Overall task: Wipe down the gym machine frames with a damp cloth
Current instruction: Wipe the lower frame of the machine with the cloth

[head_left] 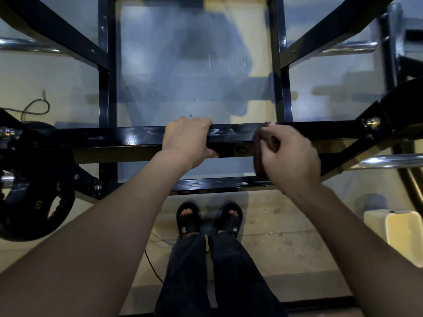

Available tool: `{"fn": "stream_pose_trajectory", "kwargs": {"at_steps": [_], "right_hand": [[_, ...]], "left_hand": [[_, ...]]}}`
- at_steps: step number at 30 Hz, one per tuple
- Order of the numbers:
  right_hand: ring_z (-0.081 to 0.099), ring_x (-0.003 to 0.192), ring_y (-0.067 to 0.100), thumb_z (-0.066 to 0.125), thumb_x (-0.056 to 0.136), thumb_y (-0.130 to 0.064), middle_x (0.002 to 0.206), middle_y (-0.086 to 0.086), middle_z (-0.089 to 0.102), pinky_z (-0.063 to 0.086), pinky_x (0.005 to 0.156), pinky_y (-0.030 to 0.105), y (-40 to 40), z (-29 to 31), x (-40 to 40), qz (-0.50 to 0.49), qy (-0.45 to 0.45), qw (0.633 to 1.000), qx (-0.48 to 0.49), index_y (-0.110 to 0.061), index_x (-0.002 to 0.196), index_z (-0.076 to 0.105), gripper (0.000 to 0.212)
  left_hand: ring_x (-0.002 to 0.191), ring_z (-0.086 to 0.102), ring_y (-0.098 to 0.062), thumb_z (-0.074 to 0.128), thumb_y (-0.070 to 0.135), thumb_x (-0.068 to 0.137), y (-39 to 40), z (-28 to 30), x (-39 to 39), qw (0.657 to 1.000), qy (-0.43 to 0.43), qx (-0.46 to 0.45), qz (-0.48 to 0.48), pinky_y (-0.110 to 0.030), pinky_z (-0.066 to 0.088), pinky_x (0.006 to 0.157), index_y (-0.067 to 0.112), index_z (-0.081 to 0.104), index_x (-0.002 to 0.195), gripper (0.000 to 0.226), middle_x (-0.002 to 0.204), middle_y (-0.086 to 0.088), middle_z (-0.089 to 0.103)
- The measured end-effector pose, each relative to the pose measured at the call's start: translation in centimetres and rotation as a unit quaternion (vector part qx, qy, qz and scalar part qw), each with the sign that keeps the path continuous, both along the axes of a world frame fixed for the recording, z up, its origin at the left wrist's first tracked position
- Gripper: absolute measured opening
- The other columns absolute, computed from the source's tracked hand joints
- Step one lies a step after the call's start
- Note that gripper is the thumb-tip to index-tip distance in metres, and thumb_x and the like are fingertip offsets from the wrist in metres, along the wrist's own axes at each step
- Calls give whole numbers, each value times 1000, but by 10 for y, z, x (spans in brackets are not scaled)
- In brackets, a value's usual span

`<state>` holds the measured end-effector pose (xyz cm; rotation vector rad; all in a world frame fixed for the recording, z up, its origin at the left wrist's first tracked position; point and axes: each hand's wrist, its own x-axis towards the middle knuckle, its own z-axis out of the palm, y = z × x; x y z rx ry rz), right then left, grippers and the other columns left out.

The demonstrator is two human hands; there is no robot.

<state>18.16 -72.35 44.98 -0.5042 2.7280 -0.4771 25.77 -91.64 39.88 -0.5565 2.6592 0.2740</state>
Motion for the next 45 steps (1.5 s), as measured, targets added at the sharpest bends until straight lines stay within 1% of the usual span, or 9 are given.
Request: {"fn": "stream_pose_trajectory", "kwargs": {"at_steps": [3, 9, 14, 19, 22, 27, 32, 38, 45], "right_hand": [[70, 96, 29, 61, 98, -29, 110, -3, 73, 57, 84, 39, -25, -8, -10, -19, 6, 1000, 15, -30, 112, 72, 19], [68, 113, 21, 65, 96, -33, 141, -16, 61, 58, 91, 44, -4, 1, 14, 96, 19, 995, -10, -32, 130, 69, 34], [69, 90, 32, 58, 97, -32, 100, -1, 70, 56, 78, 40, -31, -10, -11, -4, 5, 999, 36, -27, 105, 70, 16], [68, 108, 24, 64, 95, -33, 135, -13, 64, 57, 84, 39, -36, -8, 31, 159, 15, 987, -13, -31, 126, 71, 32], [69, 108, 23, 63, 96, -35, 136, -15, 64, 59, 88, 40, -14, -3, 9, 92, 24, 995, 11, -34, 127, 70, 32], [68, 90, 33, 57, 98, -32, 100, 0, 70, 54, 78, 37, -41, -7, -2, 24, 4, 999, 27, -27, 105, 70, 16], [66, 114, 17, 65, 97, -33, 141, -13, 61, 58, 92, 40, -37, -3, 39, 144, 9, 989, -19, -30, 132, 68, 35], [70, 96, 32, 59, 98, -35, 103, -1, 73, 59, 84, 42, -54, -7, 9, -21, -19, 999, 18, -30, 112, 72, 19], [65, 116, 22, 60, 99, -37, 139, -17, 62, 54, 91, 39, -50, 3, 34, 71, -3, 997, 36, -38, 130, 66, 32]], "left_hand": [[85, 48, -25, 74, 71, 78, 0, 0, -1, 1000, -4, 8, 3, -36, 30, 63, 24, 53, 111, 61, 102, 0, 65], [83, 44, -23, 73, 71, 78, 0, 0, -2, 1000, -6, 6, 8, -35, 28, 62, 24, 54, 109, 60, 101, 1, 65], [91, 54, -26, 75, 70, 78, 2, 4, -2, 1000, -5, 4, 8, -36, 30, 63, 25, 52, 105, 57, 104, 1, 65], [102, 59, -30, 75, 68, 79, 2, 4, -3, 1000, -15, 10, 18, -36, 31, 67, 21, 53, 110, 60, 110, -3, 65], [93, 53, -28, 78, 67, 76, 3, 6, 0, 999, -18, 22, 38, -36, 33, 70, 19, 53, 114, 66, 110, -3, 65], [114, 52, -30, 69, 81, 72, -19, 3, 21, 1000, -1, -28, 2, -40, 36, 103, 15, 51, 129, 89, 122, -6, 59], [86, 54, -26, 69, 81, 73, -36, 6, 35, 998, -21, -3, 58, -37, 41, 67, 18, 57, 108, 73, 99, -3, 64], [100, 59, -31, 68, 82, 74, -35, 6, 34, 999, -13, 5, 51, -38, 39, 69, 19, 58, 114, 75, 103, -4, 63], [109, 57, -32, 71, 77, 76, -31, 5, 35, 997, -13, 17, 69, -38, 36, 74, 18, 58, 115, 72, 111, -7, 62]]}}
